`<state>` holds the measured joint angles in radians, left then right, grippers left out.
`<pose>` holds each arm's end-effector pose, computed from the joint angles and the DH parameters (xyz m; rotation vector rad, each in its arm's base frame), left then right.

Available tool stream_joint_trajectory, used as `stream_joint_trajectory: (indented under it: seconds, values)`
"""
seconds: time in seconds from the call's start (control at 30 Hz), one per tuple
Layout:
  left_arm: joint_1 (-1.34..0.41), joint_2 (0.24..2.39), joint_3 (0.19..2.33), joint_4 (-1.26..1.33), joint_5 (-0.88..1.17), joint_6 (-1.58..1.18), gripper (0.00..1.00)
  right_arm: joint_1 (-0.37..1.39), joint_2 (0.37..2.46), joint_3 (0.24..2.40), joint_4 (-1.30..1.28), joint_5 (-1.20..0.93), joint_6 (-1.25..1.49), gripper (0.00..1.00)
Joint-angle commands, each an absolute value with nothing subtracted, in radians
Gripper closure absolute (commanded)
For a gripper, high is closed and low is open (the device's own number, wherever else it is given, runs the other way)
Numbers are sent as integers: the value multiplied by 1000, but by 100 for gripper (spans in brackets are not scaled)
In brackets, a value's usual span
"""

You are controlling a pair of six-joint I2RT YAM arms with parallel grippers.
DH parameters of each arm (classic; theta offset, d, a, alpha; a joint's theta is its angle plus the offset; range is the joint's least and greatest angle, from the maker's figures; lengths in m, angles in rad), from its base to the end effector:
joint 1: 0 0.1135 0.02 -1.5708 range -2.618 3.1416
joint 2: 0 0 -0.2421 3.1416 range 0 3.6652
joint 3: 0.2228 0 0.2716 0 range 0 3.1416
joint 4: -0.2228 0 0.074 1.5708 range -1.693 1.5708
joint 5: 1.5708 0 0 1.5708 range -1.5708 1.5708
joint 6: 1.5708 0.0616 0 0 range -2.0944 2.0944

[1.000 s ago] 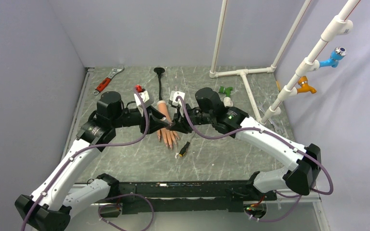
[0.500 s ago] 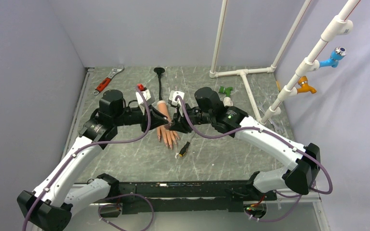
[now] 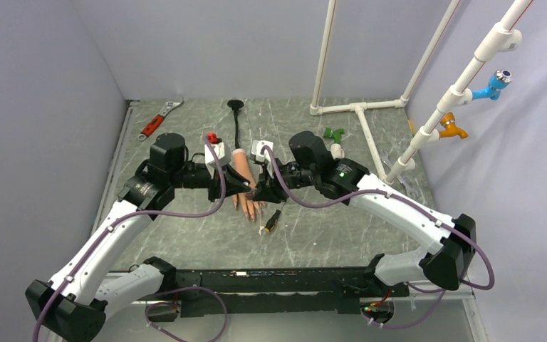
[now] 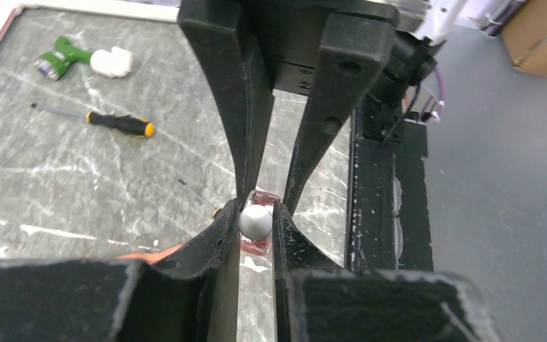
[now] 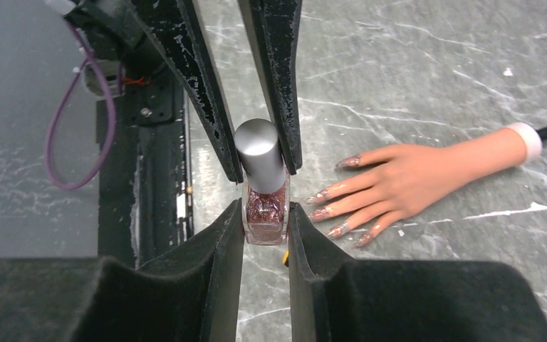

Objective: Paint the nails
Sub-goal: Screw the nail polish bottle.

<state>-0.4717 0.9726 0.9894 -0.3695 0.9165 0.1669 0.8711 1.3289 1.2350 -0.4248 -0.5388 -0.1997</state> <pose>0.2024 -0.1581 0.3395 1.1640 1.5290 -1.0783 0.1958 0.2816 0.3206 -1.3787 1.6558 0.9616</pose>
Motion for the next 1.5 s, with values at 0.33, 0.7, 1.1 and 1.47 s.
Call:
stream_joint_trajectory:
  seconds: [0.33,0.7,1.1,1.47]
  values:
    - [-507,974,1041,-536,1219,342,100,870,1236,1240,-375,-794,-286,100]
    - [-505,863,972,-351,990,200,1,869,1255,1240,-387,-766,-289,100]
    - [-493,804,898,-151,786,35,14,868,1295,1239,-311,-506,-208,100]
    - [-493,862,923,-168,764,7,47,867,1297,1238,-296,-472,-202,100]
